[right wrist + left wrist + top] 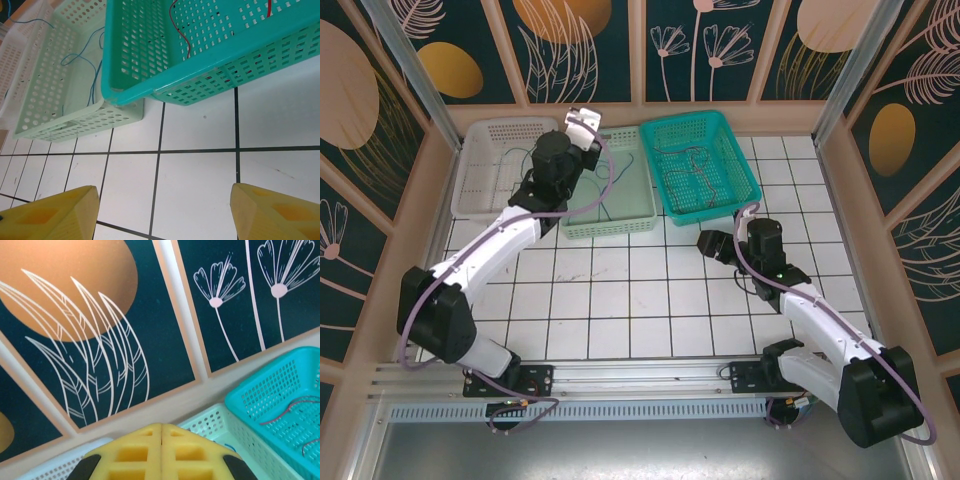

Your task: Untangle the cables

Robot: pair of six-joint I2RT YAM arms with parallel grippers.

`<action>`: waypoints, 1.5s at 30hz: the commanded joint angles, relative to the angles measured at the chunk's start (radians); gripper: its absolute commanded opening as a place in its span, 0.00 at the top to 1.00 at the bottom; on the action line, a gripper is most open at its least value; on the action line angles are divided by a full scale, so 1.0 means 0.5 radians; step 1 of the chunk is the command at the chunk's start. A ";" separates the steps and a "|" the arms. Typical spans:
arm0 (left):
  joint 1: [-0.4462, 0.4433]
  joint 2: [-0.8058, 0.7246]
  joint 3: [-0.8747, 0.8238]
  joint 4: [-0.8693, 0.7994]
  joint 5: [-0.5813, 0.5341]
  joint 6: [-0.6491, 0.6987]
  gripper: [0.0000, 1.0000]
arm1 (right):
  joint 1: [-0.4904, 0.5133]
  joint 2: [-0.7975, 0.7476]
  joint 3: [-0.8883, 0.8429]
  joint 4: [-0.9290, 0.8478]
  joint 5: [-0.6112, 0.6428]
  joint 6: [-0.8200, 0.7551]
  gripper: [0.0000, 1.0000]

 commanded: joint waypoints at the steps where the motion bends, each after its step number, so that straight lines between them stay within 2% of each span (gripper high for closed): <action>1: 0.016 0.112 0.144 0.132 0.095 -0.002 1.00 | 0.012 0.015 -0.007 0.036 0.036 -0.003 0.30; 4: 0.016 0.151 0.120 0.200 0.132 -0.007 1.00 | 0.013 0.031 -0.011 0.036 0.038 -0.010 0.30; 9: 0.017 0.081 -0.225 0.459 0.170 -0.083 1.00 | 0.010 0.056 -0.004 0.022 0.053 -0.029 0.30; 14: 0.016 0.023 -0.531 0.565 0.158 -0.196 1.00 | 0.011 0.089 0.010 0.037 0.052 -0.041 0.30; 19: 0.017 -0.035 -0.713 0.582 0.211 -0.321 1.00 | 0.010 0.157 0.032 0.063 0.025 -0.036 0.30; 21: 0.016 -0.046 -0.759 0.579 0.225 -0.367 0.97 | 0.011 0.190 0.043 0.075 0.016 -0.036 0.30; 26: 0.018 -0.077 -0.844 0.588 0.241 -0.462 0.85 | 0.011 0.238 0.074 0.075 0.011 -0.047 0.30; 28: 0.016 -0.095 -0.869 0.585 0.240 -0.497 0.74 | 0.011 0.241 0.081 0.072 0.025 -0.057 0.30; 31: 0.016 -0.130 -0.886 0.550 0.261 -0.529 0.68 | 0.011 0.243 0.096 0.044 0.059 -0.074 0.29; 36: 0.016 -0.241 -0.929 0.429 0.240 -0.589 0.49 | 0.006 0.206 0.126 -0.019 0.187 -0.117 0.26; 37: 0.016 -0.275 -0.953 0.426 0.221 -0.602 0.44 | 0.000 0.191 0.127 -0.022 0.208 -0.126 0.25; 38: 0.017 -0.314 -0.979 0.425 0.202 -0.615 0.32 | -0.007 0.179 0.130 -0.017 0.235 -0.140 0.25; 40: 0.016 -0.397 -1.034 0.421 0.172 -0.639 0.02 | -0.023 0.157 0.142 -0.014 0.302 -0.166 0.24; 45: 0.016 -0.604 -1.194 0.402 0.160 -0.737 0.01 | -0.065 0.116 0.156 0.064 0.635 -0.289 0.23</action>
